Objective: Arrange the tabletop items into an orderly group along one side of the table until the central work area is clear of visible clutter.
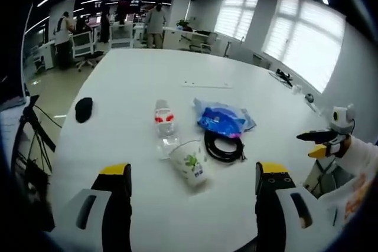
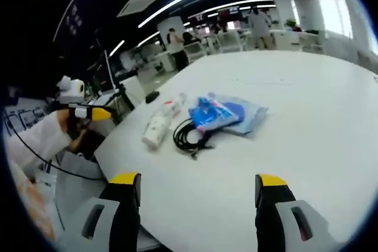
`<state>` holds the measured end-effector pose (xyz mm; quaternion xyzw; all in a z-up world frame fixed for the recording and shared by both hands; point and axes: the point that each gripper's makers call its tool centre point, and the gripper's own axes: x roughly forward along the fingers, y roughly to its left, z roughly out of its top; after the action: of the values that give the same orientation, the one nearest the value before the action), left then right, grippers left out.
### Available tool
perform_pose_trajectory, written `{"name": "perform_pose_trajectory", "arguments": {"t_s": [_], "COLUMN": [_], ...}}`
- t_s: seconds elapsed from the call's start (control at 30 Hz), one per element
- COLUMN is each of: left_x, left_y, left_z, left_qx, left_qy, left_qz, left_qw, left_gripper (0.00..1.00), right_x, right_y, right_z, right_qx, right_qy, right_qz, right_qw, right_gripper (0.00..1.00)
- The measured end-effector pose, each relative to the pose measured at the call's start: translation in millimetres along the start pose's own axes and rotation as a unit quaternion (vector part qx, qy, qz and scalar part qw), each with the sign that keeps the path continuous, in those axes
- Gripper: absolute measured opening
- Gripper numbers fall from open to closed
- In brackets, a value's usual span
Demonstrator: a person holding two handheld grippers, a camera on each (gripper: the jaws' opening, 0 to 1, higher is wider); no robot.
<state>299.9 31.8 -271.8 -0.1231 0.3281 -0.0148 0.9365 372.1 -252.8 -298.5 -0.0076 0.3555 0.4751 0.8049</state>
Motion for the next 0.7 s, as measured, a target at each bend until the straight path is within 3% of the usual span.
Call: {"name": "perform_pose_trajectory", "arguments": {"t_s": [0.23,0.7], "left_x": [22.4,54.4], "left_y": [5.3,23.6], "left_z": [12.4,27.2], "left_qx": [-0.016,-0.013], "left_qy": [0.006,0.03], "left_qz": [-0.002,0.009], "left_qw": [0.9999,0.9994], "left_gripper": [0.84,0.8], "right_x": [5.5,17.3], "right_y": [-13.7,-13.3], "right_z": [-6.7,3.1], "right_qx": [0.015,0.022], "right_qy": [0.009,0.008], "right_qz": [-0.001,0.016], "right_qw": [0.9998,0.9996], "right_gripper": [0.8,0.8]}}
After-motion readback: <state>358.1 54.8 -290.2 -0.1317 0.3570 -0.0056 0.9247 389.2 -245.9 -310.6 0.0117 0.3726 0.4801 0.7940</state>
